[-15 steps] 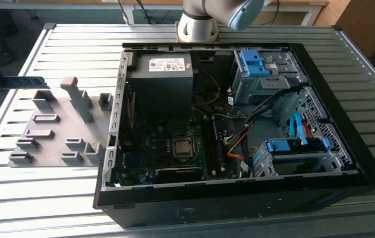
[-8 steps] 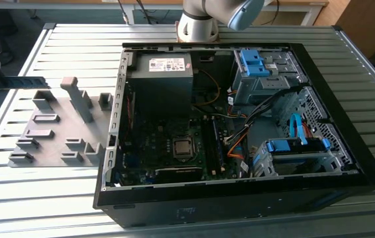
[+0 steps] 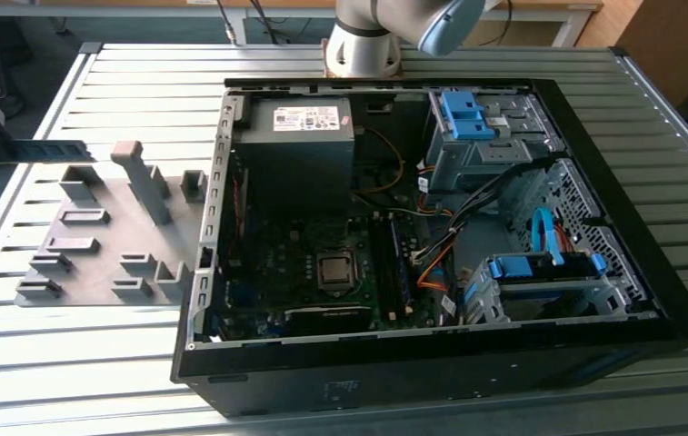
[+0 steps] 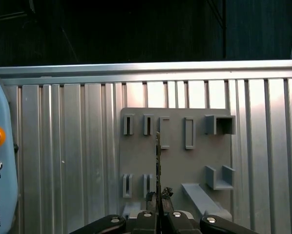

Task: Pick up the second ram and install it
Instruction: 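Pick up the second ram and move it above second insertion slot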

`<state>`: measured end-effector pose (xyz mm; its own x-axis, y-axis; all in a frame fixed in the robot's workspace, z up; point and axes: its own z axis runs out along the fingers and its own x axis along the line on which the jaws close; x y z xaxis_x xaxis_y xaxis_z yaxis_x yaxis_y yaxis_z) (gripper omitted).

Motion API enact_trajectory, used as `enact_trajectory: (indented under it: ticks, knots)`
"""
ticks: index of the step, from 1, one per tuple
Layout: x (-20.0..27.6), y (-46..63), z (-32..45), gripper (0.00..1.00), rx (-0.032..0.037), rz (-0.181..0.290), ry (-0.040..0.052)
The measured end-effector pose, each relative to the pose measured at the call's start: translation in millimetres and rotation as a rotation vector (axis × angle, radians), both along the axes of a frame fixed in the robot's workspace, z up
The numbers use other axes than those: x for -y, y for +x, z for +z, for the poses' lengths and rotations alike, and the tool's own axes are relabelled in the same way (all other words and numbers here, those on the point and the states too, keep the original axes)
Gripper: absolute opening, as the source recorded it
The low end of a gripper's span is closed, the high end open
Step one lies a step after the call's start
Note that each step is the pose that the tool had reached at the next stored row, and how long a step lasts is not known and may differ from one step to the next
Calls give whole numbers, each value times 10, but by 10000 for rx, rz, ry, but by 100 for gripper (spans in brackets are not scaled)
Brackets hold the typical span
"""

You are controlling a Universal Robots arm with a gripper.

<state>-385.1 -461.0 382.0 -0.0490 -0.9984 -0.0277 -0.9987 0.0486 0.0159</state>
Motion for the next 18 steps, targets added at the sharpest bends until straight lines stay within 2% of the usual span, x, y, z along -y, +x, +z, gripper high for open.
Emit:
enact_trajectory:
  ticks: [18]
  knots:
    - [0, 54, 0, 14, 1, 0, 0]
